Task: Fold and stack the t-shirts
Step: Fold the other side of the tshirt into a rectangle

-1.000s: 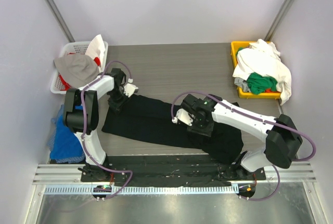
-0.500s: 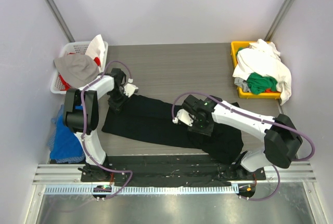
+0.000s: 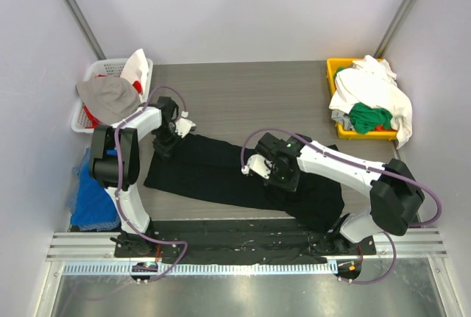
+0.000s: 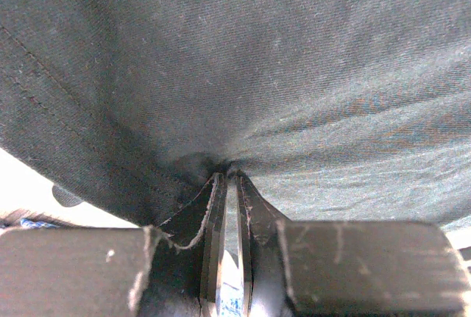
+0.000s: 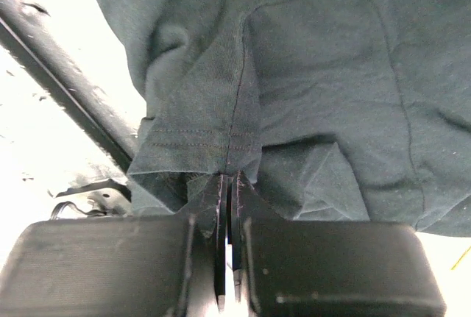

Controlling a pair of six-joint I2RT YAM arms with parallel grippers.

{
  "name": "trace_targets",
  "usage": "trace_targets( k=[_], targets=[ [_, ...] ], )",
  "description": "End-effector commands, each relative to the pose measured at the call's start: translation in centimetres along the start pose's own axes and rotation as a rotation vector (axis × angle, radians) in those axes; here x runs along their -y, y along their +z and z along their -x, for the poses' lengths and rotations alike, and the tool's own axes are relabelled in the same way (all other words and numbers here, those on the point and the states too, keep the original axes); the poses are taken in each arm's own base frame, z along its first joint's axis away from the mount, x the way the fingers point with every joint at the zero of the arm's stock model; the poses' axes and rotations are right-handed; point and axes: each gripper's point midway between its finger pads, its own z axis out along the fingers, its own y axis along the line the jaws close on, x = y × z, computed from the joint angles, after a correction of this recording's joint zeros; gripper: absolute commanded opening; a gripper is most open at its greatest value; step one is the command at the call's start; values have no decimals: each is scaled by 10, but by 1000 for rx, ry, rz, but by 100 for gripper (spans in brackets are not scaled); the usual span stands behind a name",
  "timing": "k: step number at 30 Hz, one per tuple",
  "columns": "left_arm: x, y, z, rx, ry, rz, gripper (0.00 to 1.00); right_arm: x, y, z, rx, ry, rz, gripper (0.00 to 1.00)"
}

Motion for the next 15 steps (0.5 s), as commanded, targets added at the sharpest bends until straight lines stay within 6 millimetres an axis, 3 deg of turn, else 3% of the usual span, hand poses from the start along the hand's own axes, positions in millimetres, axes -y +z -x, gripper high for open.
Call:
trace_targets(
  k=[1, 7, 15],
  targets=[
    [-11, 21, -3, -12, 10, 33, 14, -1, -20, 23, 88, 3, 25, 1],
    [-11, 23, -3, -17, 8, 32, 14, -10, -30, 36, 133, -14, 69, 1],
    [-15, 24, -6, -40, 5, 53, 14, -32, -21, 39, 142, -55, 152, 1]
  ],
)
